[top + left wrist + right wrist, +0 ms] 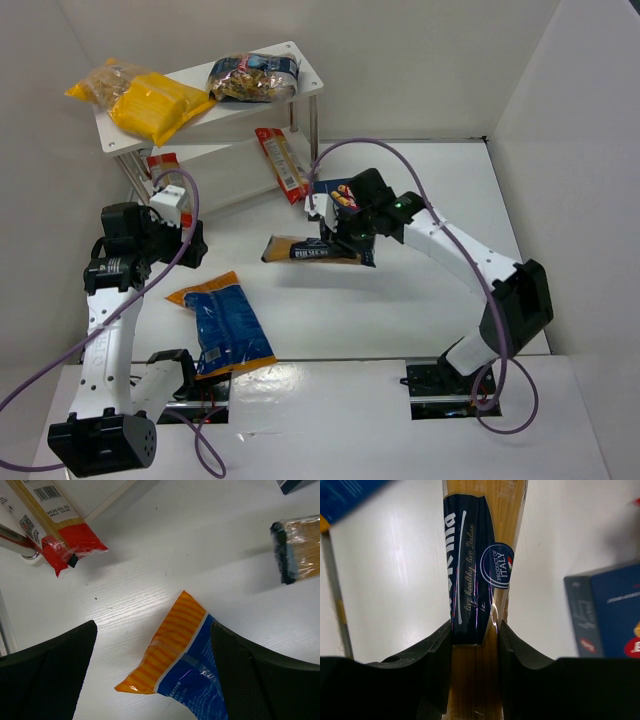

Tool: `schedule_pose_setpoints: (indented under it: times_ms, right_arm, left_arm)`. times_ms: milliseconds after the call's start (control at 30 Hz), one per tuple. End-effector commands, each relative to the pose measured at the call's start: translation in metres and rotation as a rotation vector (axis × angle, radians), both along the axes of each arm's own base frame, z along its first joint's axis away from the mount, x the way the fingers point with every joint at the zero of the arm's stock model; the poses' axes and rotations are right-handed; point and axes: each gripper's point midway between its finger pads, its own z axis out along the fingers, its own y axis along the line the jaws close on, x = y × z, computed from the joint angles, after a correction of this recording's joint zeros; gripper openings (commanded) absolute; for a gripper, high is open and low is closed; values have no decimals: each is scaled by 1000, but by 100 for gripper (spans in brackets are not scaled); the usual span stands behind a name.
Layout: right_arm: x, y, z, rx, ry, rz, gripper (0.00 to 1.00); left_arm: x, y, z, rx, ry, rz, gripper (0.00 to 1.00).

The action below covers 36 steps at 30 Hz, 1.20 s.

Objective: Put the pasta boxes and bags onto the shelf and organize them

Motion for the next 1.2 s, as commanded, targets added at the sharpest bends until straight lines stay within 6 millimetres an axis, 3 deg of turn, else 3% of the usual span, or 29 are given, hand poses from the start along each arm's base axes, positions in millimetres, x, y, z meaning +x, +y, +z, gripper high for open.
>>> schedule_pose_setpoints:
  times_ms: [0, 333, 533, 633, 900, 1067, 1167]
  right_arm:
    - [-5, 20, 68, 201, -54, 39, 0]
    - [8, 13, 58, 195, -50, -17, 0]
    - [14, 17, 73, 228, -63, -15, 0]
    - [11, 19, 78, 241, -54, -1, 0]
    - [8, 24, 82, 270, -30, 4, 0]
    - [8, 24, 82, 270, -30, 4, 0]
    - [8, 24, 76, 267, -12, -6, 0]
  left_arm:
    - [1, -3, 4, 6, -35, -39, 99]
    - [-6, -14, 15, 8, -88, -120, 99]
    - [-14, -62, 19, -13, -104, -389, 99]
    - [-12, -83, 2, -48, -34, -512, 99]
    - [6, -127, -7, -28, -59, -759, 99]
    - [8, -141, -27, -58, 21, -805, 99]
    - [8, -141, -27, -58, 20, -805, 99]
